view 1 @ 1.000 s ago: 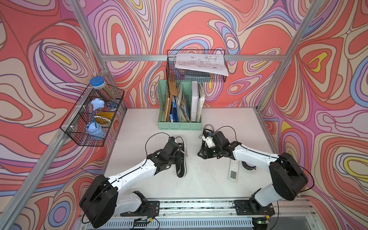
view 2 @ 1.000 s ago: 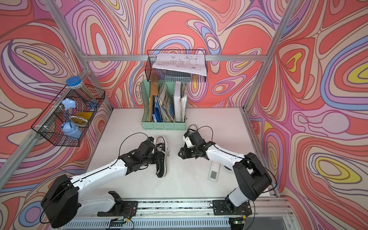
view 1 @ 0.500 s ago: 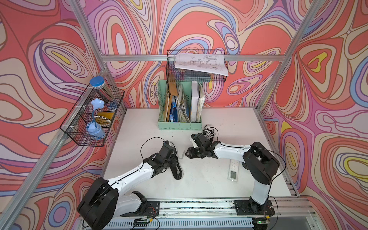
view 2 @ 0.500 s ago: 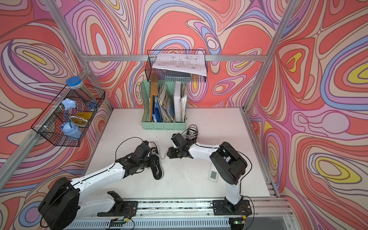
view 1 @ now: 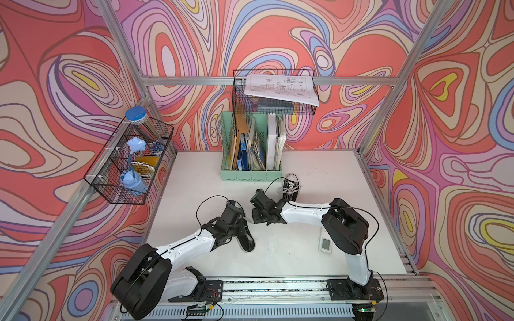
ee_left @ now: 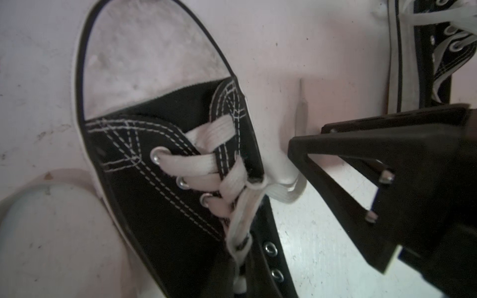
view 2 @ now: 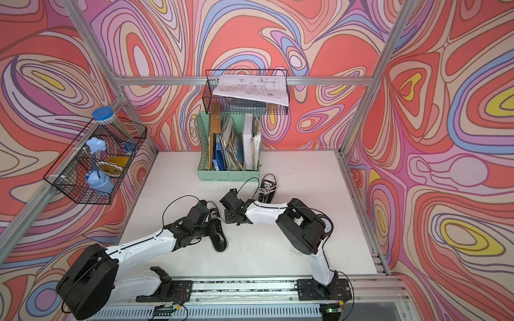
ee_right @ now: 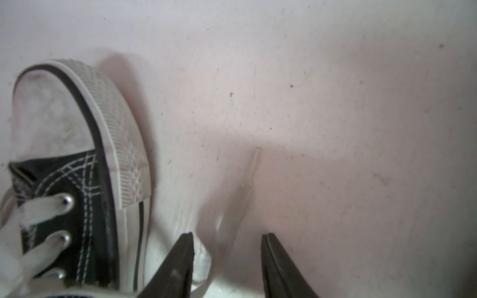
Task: Tie the shoes
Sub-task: Move the shoe to the center of the board.
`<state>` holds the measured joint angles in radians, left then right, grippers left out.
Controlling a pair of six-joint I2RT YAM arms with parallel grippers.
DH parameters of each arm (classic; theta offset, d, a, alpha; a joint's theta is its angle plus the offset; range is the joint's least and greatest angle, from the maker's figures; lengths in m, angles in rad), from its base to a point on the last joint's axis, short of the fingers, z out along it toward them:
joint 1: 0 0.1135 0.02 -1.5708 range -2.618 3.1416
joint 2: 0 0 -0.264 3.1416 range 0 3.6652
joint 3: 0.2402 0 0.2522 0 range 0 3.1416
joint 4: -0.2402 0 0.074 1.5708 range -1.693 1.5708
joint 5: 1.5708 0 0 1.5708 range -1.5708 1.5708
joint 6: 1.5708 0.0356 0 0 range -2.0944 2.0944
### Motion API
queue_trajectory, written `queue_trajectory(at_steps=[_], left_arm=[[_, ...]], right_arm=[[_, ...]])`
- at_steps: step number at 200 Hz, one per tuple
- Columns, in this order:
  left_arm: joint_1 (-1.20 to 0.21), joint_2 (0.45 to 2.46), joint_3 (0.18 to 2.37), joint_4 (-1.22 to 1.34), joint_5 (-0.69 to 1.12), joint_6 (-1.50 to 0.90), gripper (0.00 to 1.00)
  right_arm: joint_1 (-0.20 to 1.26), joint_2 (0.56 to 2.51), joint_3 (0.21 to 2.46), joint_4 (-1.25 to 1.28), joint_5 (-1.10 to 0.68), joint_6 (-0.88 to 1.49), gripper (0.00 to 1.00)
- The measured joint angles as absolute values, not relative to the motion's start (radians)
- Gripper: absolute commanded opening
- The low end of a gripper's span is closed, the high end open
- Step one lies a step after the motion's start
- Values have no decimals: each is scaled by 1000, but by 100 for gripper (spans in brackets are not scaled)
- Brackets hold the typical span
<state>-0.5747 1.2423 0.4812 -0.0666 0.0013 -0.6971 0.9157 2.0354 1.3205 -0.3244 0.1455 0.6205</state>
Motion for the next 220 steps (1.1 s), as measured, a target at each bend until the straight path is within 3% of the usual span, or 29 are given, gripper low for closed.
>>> queue_trajectory(at_steps=[52, 107, 175, 190, 220], left_arm=[[-560, 1242, 469, -44, 33, -708, 0], [-552, 1230, 469, -27, 107, -709, 0], [-701, 1303, 586, -28, 173, -726, 0], [-720, 1361, 611, -3, 187, -733, 9], [-726, 1442, 633, 27, 205, -729, 38]], right_arm=[[958, 2057, 1345, -367, 258, 639, 0], [949, 1990, 1254, -348, 311, 636, 0], [827, 1600, 1037, -234, 297, 591, 0], [790, 1544, 1007, -213, 287, 580, 0], [733, 1506, 967, -194, 263, 559, 0]])
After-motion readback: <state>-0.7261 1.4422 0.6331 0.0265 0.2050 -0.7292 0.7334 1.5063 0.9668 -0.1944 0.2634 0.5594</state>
